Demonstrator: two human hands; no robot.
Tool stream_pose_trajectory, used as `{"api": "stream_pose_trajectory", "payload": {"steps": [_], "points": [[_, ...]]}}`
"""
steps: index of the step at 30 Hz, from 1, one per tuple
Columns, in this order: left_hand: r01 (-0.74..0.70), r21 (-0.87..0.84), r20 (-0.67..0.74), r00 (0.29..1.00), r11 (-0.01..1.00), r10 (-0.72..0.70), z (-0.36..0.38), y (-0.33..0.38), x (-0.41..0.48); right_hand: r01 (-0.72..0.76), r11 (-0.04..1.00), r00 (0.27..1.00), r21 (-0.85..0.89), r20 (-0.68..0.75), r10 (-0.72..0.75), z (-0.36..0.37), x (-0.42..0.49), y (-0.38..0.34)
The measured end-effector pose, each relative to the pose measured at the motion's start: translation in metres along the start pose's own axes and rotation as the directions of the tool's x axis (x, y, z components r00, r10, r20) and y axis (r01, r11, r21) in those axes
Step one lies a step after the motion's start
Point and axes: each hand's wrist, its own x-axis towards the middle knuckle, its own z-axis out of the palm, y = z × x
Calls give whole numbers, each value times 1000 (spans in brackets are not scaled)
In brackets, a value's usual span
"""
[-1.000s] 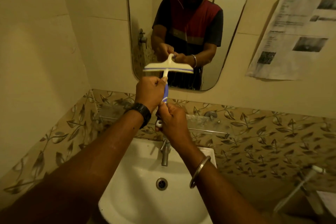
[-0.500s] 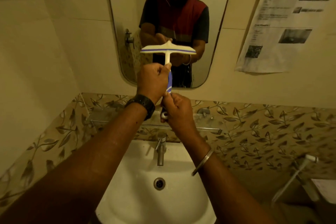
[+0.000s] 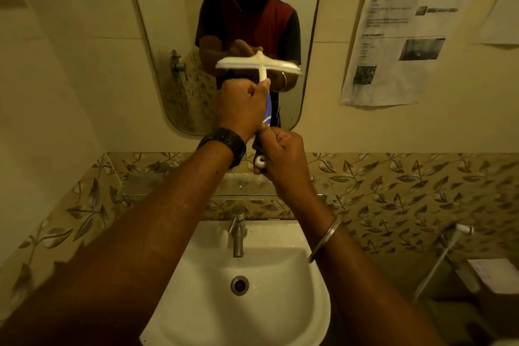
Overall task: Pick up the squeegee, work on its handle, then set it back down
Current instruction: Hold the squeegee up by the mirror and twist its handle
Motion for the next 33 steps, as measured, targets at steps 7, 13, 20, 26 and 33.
{"api": "stream_pose_trajectory", "payload": {"steps": [7, 13, 20, 26, 33], "points": [[112, 46, 80, 990, 993, -116, 24, -39, -38, -145, 989, 989, -19, 6, 145, -15, -33, 36], [-18, 71, 38, 999, 997, 15, 25, 18, -4, -4, 1000, 999, 12, -40, 4, -31, -1, -9], [70, 105, 83, 993, 992, -78, 48, -29, -38, -140, 990, 990, 19, -31, 140, -36, -29, 41], [7, 105, 79, 997, 994, -15, 42, -7, -28, -66, 997, 996, 36, -63, 69, -37, -22, 23], [-17, 175, 130, 992, 985, -6, 49, -5, -27, -100, 992, 989, 78, -102, 108, -35, -21, 36]]}}
